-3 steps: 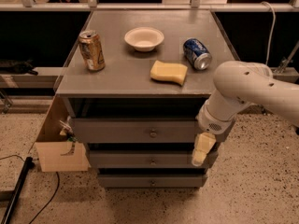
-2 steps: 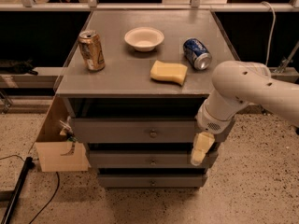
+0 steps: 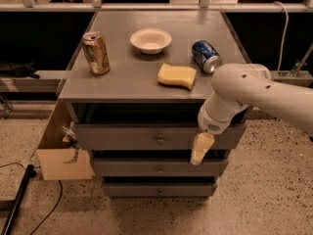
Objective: Open top drawer
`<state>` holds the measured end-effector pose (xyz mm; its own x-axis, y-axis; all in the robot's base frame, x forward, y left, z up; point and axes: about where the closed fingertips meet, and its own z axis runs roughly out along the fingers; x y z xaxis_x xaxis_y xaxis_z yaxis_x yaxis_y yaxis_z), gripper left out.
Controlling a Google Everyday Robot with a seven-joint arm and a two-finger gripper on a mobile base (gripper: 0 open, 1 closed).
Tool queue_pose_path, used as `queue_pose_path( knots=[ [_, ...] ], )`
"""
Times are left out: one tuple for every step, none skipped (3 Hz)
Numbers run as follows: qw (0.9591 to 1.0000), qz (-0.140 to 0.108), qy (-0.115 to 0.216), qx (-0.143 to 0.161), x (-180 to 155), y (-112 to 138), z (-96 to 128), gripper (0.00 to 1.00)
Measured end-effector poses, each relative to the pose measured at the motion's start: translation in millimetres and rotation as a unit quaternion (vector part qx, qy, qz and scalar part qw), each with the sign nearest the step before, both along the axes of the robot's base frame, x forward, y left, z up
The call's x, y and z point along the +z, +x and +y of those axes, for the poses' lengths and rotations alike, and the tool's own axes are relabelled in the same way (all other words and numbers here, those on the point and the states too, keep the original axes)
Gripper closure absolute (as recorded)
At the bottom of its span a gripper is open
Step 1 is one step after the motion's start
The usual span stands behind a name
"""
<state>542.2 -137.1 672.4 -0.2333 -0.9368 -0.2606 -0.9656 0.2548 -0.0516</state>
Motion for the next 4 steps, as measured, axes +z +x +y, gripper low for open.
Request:
queue_pose_path(
  knots=[
    [1.0, -0.001, 0.0, 0.0, 0, 1, 0, 0.0],
    [0.9997, 0.013, -0.015, 0.01, -24, -6, 6, 0.0],
    [0.9997, 0.013, -0.015, 0.01, -24, -6, 6, 0.0],
    [0.9998, 0.005, -0.017, 0.01, -19, 1, 11, 0.0]
  ],
)
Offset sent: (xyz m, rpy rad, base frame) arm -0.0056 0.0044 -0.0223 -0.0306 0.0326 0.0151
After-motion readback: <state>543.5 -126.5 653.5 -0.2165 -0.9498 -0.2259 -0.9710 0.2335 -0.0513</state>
